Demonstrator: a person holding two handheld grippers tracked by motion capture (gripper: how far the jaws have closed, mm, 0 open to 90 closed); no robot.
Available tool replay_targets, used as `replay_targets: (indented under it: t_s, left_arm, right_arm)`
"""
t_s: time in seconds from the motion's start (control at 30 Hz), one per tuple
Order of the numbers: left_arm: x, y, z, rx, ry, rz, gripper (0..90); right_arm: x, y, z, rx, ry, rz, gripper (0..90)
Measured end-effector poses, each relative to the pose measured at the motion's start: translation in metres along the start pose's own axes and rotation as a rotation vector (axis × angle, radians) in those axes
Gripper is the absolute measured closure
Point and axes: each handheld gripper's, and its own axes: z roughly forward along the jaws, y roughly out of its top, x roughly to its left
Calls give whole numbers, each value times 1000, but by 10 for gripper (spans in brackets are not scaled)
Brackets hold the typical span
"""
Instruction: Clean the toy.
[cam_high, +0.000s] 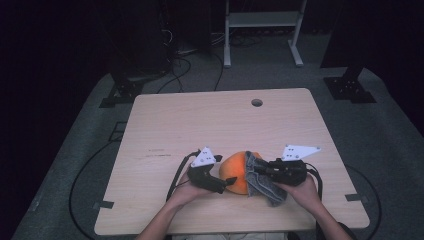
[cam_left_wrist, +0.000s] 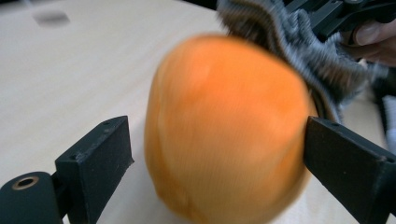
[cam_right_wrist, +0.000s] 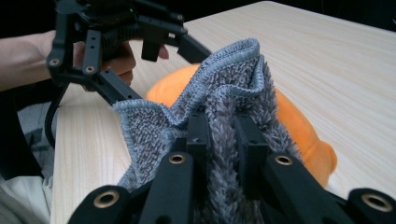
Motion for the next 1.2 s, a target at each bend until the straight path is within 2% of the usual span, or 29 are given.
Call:
replay_targets:
  t_s: [0.03, 0.07, 0.1, 0.2, 0.27, 0.37, 0.43, 0.47, 0.5, 0.53, 0.57, 0.6, 0.63, 0.67, 0.73, 0.8, 0.9, 0.97, 1.0, 1.07, 1.1, 1.13, 1.2]
  left_arm:
    - [2, -1, 2, 18, -28, -33, 114]
    - [2, -1, 2, 18, -28, -33, 148]
    - [0, -4, 3, -18, -35, -26, 219]
    - [-9, 1, 0, -45, 4, 43, 325]
    - [-15, 5, -2, -71, 27, 86, 365]
    - [-26, 10, -1, -81, 66, 157, 381]
    - [-33, 11, 0, -73, 71, 206, 379]
    - [-36, 11, 0, -67, 65, 215, 369]
    - [-36, 11, 1, -54, 51, 201, 338]
    - [-33, 11, 1, -43, 34, 170, 293]
    - [-29, 10, 0, -64, 15, 126, 260]
    - [-24, 10, -1, -96, -24, 57, 256]
    - [-20, 10, -2, -105, -52, 8, 272]
    - [-19, 10, -1, -110, -43, 6, 328]
    - [-23, 9, 3, -94, -27, 40, 398]
    - [-27, 9, 5, -79, -4, 67, 391]
    - [-26, 8, 3, -54, 31, 91, 376]
    - [-25, 6, 3, -44, 58, 98, 380]
    - [-25, 6, 3, -44, 58, 98, 385]
    - [-24, 5, 4, -40, 78, 100, 399]
    - [-23, 5, 4, -35, 88, 107, 402]
    - [-23, 5, 4, -31, 88, 105, 403]
    - [-21, 5, 3, -41, 74, 88, 394]
  right_arm:
    - [-1, -2, -3, 8, -13, -3, 779]
    - [-3, -4, -5, 13, -29, -1, 778]
    - [-5, -6, -9, 21, -36, 10, 778]
    - [-6, -6, -18, 22, -48, 18, 777]
    - [2, 3, -26, -21, -38, -4, 778]
    - [18, 23, -30, -84, 0, -53, 778]
    - [26, 31, -24, -58, -4, -100, 778]
    - [27, 32, -19, -27, -14, -120, 778]
    - [25, 31, -14, -5, -18, -126, 778]
    - [22, 26, -12, 1, -15, -113, 779]
    - [19, 21, -11, 4, -14, -93, 779]
    - [16, 15, -10, -3, -18, -74, 779]
    - [14, 8, -10, -12, -16, -59, 780]
    - [12, 3, -11, -19, -11, -42, 780]
    - [12, 0, -14, -19, -15, -27, 780]
    - [17, 6, -13, -4, -21, -49, 780]
    - [29, 15, -7, 26, -22, -111, 780]
    - [29, 16, -4, 28, -13, -111, 780]
    - [29, 16, -4, 28, -13, -111, 780]
    - [20, 15, -9, 28, -19, -92, 779]
    - [14, 14, -13, 30, -41, -82, 779]
    - [9, 11, -15, 36, -66, -76, 779]
    - [1, 6, -18, 50, -79, -52, 779]
